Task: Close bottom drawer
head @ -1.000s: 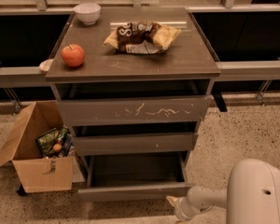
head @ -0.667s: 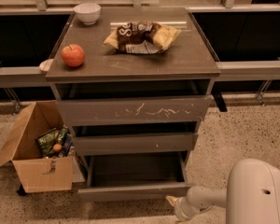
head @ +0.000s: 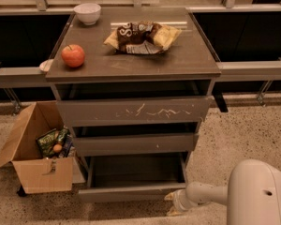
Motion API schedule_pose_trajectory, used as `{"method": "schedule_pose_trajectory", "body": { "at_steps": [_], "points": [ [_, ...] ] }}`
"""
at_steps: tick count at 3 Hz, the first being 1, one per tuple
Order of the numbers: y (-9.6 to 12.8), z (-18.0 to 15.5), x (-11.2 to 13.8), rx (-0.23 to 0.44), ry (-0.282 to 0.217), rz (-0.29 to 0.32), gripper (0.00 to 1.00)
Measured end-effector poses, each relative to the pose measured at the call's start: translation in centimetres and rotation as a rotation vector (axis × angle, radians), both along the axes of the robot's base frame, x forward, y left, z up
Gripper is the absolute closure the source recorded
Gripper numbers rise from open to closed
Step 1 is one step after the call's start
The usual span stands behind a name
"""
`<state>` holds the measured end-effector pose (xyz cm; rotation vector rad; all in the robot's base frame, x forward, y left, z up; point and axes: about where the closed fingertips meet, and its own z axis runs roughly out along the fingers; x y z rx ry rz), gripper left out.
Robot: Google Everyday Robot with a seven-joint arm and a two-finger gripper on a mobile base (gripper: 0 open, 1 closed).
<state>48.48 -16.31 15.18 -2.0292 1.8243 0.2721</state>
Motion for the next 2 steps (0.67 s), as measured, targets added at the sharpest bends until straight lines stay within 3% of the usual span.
{"method": "schedule_pose_trajectory", "body": {
  "at_steps": [2],
  "points": [
    [1.0, -0.8, 4.6, 0.005, -0.103, -0.024, 0.96]
  ]
}}
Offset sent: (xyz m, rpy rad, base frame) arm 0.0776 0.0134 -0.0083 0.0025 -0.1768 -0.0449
